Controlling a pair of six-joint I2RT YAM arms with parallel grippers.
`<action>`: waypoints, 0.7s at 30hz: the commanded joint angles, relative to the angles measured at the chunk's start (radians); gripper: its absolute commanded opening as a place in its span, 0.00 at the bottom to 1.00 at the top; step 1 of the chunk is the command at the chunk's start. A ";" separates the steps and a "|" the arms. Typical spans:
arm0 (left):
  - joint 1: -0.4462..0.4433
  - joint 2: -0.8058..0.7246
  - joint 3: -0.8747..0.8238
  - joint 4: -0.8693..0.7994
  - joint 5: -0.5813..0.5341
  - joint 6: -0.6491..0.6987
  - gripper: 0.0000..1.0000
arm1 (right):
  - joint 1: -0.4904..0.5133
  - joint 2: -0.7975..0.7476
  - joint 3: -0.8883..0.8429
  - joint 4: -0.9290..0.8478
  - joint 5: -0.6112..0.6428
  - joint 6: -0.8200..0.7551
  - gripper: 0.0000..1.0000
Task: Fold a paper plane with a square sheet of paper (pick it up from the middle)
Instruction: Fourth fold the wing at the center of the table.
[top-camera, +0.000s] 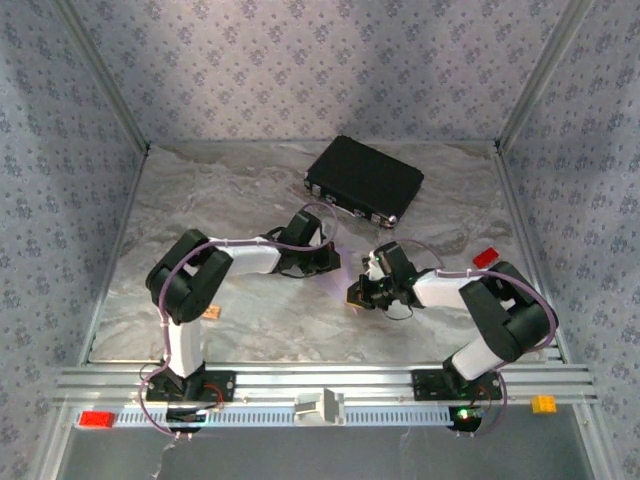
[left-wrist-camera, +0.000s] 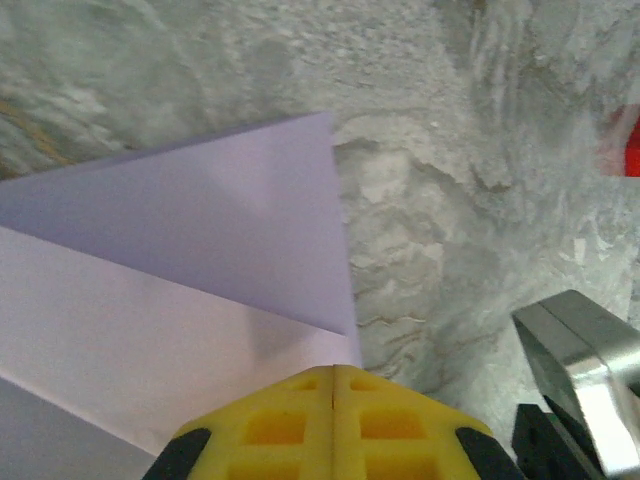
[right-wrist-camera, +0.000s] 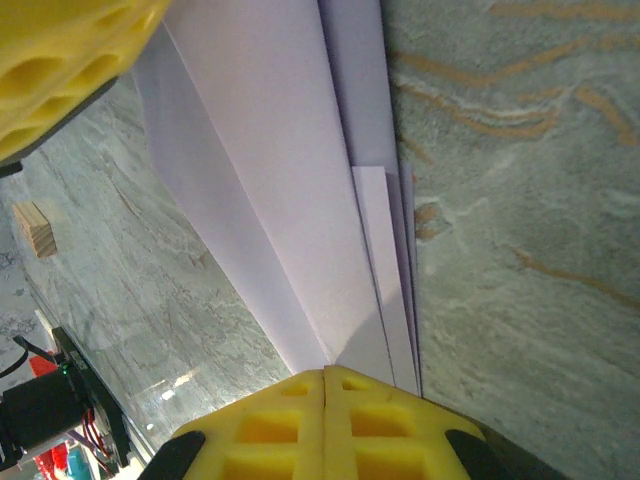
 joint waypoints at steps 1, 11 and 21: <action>-0.024 -0.034 -0.020 0.007 0.014 -0.030 0.00 | -0.006 0.020 -0.041 -0.117 0.061 0.016 0.00; -0.052 0.034 -0.111 0.139 0.041 -0.104 0.00 | -0.011 0.014 -0.050 -0.120 0.068 0.022 0.00; 0.051 0.040 -0.070 0.032 0.010 -0.011 0.00 | -0.014 0.016 -0.064 -0.121 0.074 0.012 0.00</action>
